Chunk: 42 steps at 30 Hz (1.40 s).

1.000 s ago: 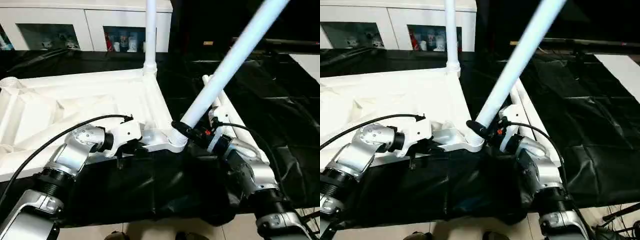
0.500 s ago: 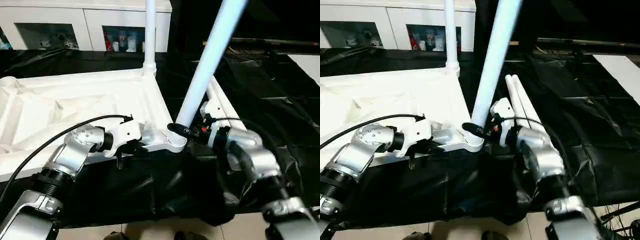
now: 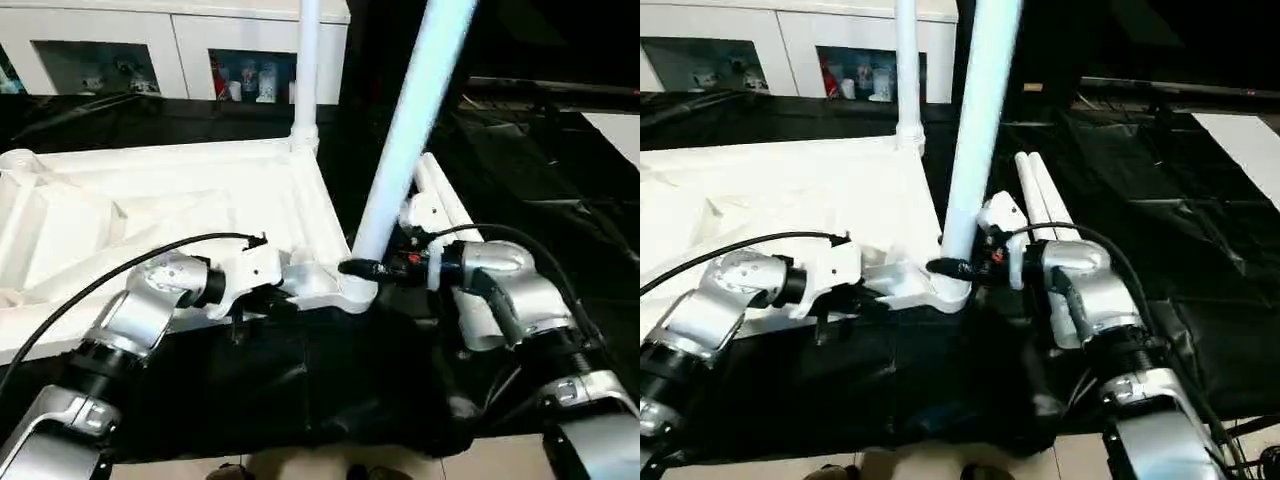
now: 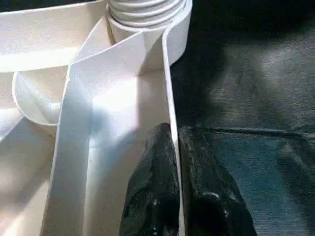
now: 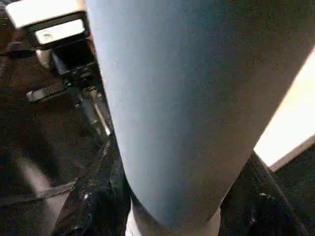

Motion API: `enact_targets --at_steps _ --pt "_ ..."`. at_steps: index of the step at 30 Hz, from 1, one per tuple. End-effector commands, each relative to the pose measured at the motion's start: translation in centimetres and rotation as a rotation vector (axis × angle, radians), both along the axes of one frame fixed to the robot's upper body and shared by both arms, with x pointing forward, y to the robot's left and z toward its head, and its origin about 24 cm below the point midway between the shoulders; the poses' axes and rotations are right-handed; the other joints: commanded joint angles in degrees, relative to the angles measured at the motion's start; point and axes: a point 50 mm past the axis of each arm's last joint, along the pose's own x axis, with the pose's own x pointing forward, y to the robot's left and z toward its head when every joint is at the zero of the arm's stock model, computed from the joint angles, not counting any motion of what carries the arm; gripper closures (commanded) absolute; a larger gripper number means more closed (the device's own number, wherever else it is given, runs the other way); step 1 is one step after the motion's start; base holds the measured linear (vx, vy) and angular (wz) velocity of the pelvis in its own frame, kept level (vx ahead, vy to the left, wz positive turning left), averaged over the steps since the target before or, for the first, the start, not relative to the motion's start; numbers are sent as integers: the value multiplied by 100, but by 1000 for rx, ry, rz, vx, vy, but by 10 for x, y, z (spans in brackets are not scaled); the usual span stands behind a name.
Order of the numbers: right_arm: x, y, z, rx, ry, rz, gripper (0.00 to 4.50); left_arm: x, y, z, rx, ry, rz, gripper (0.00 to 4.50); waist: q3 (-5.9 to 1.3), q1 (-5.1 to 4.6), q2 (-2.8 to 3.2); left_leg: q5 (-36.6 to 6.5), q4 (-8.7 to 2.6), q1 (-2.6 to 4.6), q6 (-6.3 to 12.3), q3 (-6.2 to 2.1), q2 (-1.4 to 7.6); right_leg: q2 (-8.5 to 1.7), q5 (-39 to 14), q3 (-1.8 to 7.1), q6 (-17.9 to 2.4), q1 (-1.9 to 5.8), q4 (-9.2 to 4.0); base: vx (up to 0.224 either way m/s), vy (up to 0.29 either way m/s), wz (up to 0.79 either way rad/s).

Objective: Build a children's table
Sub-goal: Insert table leg to table base

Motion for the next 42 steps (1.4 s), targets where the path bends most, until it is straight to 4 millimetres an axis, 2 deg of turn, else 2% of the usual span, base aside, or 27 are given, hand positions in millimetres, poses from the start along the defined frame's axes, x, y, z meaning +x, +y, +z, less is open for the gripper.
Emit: enact_targets --at_steps 1,5,10,15,21,24,28,32,36,42 --pt "-27 -9 -55 -125 251 52 264 -13 -15 -3 -65 61 -123 450 -195 -39 -33 -1917 -399 49 328 -107 342 -325 -2619 297 -987 143 -451 0 0 0" --pt "-32 -11 -57 -145 252 112 264 -15 -15 -2 -57 69 -145 450 -187 -33 -23 -1974 -403 70 322 -104 348 -321 -2628 299 -1033 134 -458 0 0 0" --pt "-38 -13 -59 -176 236 175 264 -15 -12 -1 -41 67 -149 450 -163 -41 -32 -2323 -427 94 192 -137 359 -343 -3094 302 -901 110 -504 0 0 0" --pt "-40 -12 -63 -178 221 178 264 -12 -9 -2 -12 39 -115 450 -163 -51 -64 -2465 -440 95 132 -156 357 -340 -3226 301 -815 97 -520 0 0 0" --pt "-42 -13 -68 -139 206 125 264 -11 -6 -3 -6 31 -88 450 -142 -59 -70 -2576 -454 86 120 -179 354 -356 -3508 299 -715 87 -551 0 0 0" --pt "-42 -14 -70 -114 211 79 264 -11 -5 -3 -9 31 -80 450 -122 -80 -69 -2833 -463 107 56 -210 350 -366 -3927 292 -574 49 -600 0 0 0" --pt "-46 -16 -76 -98 238 43 264 -11 -3 -4 -12 34 -71 450 -104 -96 -50 -3089 -473 125 -5 -245 346 -368 -4203 281 -455 17 -641 0 0 0" --pt "-49 -17 -82 -109 252 43 264 -11 -3 -4 -13 39 -73 450 -93 -127 -37 -3276 -481 136 -35 -268 339 -363 -4251 266 -415 3 -663 0 0 0" --pt "-51 -19 -86 -135 256 47 264 -9 -3 -4 -8 33 -74 450 -86 -167 -27 -3353 -506 135 -42 -276 350 -359 -4063 265 -509 5 -664 0 0 0" --pt "-54 -21 -90 -152 261 42 264 -9 -2 -4 0 31 -73 450 -67 -187 -23 -3469 -512 130 -56 -305 346 -386 -4347 265 -423 -5 -691 0 0 0"
